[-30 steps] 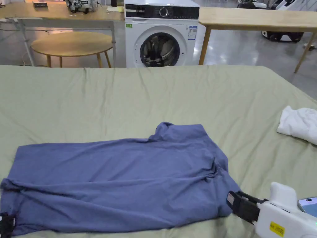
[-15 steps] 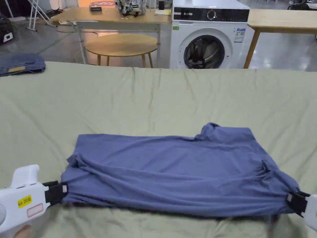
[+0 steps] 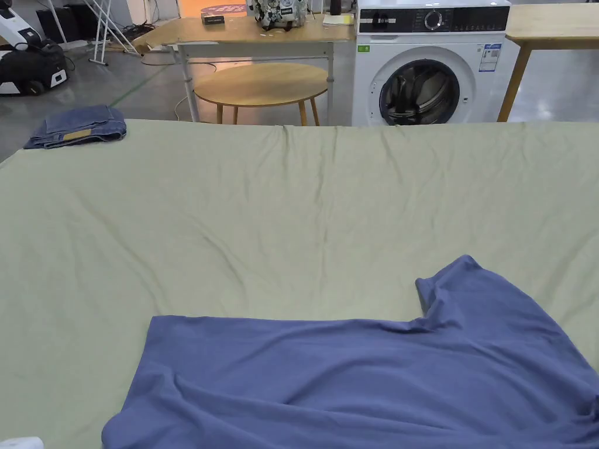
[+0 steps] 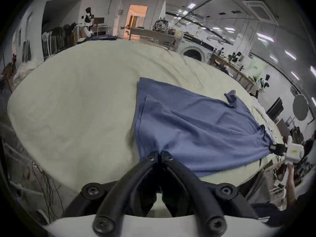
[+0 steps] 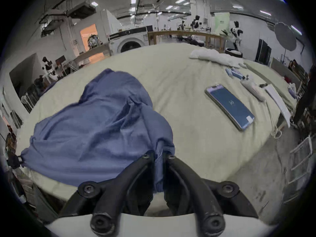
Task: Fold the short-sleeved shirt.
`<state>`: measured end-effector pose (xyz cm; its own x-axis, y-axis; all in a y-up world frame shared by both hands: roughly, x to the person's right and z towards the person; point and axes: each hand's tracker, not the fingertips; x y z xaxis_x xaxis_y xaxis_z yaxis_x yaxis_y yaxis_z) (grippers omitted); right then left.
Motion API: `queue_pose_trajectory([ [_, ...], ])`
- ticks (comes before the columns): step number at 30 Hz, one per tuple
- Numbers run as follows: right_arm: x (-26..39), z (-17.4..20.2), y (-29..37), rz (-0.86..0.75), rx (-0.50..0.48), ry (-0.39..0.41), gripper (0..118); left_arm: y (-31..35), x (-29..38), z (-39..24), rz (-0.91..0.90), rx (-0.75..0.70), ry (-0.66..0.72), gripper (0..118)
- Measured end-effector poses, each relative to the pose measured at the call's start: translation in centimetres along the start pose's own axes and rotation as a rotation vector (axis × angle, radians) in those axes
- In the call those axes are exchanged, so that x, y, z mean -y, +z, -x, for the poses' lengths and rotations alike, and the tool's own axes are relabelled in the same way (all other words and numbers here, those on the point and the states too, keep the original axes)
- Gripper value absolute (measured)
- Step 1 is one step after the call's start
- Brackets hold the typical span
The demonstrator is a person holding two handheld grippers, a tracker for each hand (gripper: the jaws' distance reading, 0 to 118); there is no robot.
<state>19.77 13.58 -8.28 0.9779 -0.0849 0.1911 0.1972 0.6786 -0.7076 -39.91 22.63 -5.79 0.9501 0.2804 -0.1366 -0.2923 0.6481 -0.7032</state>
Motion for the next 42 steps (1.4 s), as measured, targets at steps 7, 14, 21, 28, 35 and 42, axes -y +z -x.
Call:
queue_pose_trajectory([
  [7, -0.3, -0.5, 0.9, -0.088, 0.007, 0.04, 51, 1.6, 1.0, -4.1, -0.111, -0.203, -0.204, 50],
  [14, -4.1, 2.7, 6.3, -0.311, -0.097, 0.126, 51, 10.3, -0.8, -8.9, -0.412, -0.06, -0.199, 49],
  [21, -5.7, 7.2, 7.2, -0.389, -0.22, 0.196, 0, 11.3, 0.3, -14.2, -0.515, -0.066, -0.32, 0],
  [28, -5.4, 8.4, 5.4, -0.329, -0.264, 0.217, 0, 9.1, -2.3, -11.8, -0.38, 0.027, -0.226, 0],
  [35, -4.6, 6.8, 4.5, -0.305, -0.295, 0.161, 0, -2.4, -12.8, -8.6, -0.043, -0.027, -0.225, 47],
  [42, -3.3, 4.5, 3.5, -0.233, -0.266, 0.146, 0, -16.7, -18.9, -1.2, 0.113, -0.085, -0.042, 58],
])
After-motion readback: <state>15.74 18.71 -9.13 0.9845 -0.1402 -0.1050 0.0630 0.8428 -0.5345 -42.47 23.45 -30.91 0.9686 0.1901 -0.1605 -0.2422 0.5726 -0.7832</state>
